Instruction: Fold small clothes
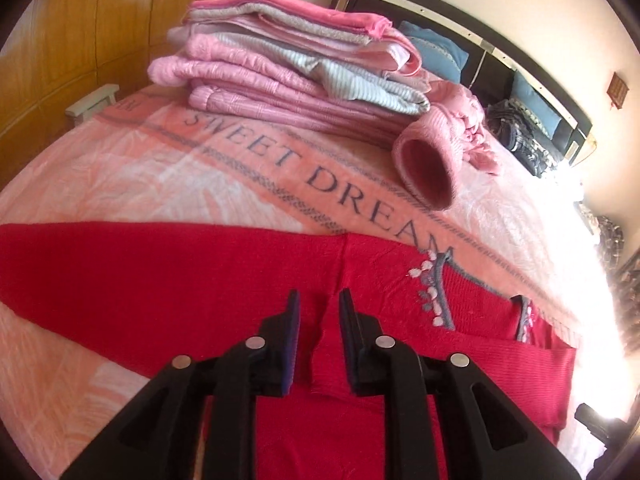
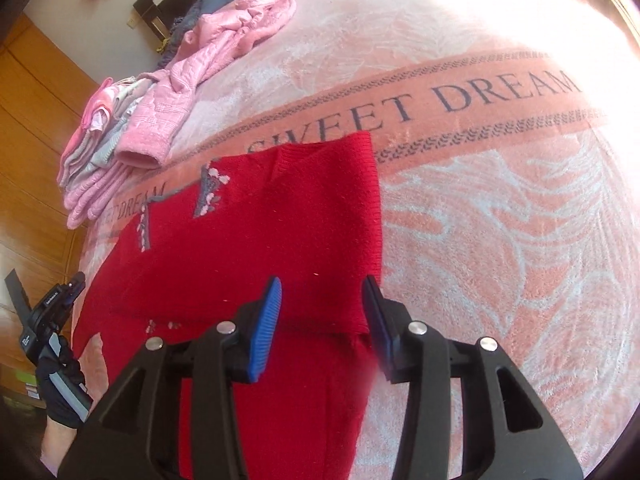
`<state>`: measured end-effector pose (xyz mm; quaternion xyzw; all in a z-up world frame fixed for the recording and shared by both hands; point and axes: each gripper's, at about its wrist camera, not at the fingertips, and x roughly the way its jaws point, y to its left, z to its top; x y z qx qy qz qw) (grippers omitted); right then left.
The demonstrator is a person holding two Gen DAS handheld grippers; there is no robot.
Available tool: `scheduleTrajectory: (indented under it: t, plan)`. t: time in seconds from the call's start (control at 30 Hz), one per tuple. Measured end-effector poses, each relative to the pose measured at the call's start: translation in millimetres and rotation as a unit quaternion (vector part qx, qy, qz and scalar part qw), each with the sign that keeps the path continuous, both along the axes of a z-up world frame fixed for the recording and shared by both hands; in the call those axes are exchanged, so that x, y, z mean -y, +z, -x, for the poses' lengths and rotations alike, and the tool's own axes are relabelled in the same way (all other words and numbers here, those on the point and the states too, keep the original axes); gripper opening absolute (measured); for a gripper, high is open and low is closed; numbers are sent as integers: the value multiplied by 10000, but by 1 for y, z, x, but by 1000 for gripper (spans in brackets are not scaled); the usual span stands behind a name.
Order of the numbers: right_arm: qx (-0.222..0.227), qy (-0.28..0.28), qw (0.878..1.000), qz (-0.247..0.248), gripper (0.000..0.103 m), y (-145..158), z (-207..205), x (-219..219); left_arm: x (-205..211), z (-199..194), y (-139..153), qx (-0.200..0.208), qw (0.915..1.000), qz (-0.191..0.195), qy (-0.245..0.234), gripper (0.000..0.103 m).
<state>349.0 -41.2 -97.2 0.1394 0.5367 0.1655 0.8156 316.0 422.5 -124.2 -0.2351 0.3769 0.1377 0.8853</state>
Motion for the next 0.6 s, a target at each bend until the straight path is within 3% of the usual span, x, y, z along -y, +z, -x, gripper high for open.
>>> scheduleTrajectory:
  t: [0.13, 0.3, 0.37, 0.47, 0.6]
  plan:
    - [10, 220, 9997, -56, 44, 4, -4, -23, 26, -18, -19, -264, 9974, 277, -610, 29]
    - [-400, 289, 9987, 125, 45, -23, -8, -38, 38, -30, -56, -763, 9929, 458, -796, 28]
    - [-582, 241, 9980, 68, 45, -39, -8, -36, 39, -28, -60, -683, 9932, 371, -866, 28]
    - [-456, 326, 9984, 109, 47, -41, -6, -37, 41, -29, -60, -692, 9925, 315, -961, 29]
    - [-383, 399, 9981, 257, 57, -42, -4, -48, 37, -27, -60, -657, 9922, 414, -976, 30]
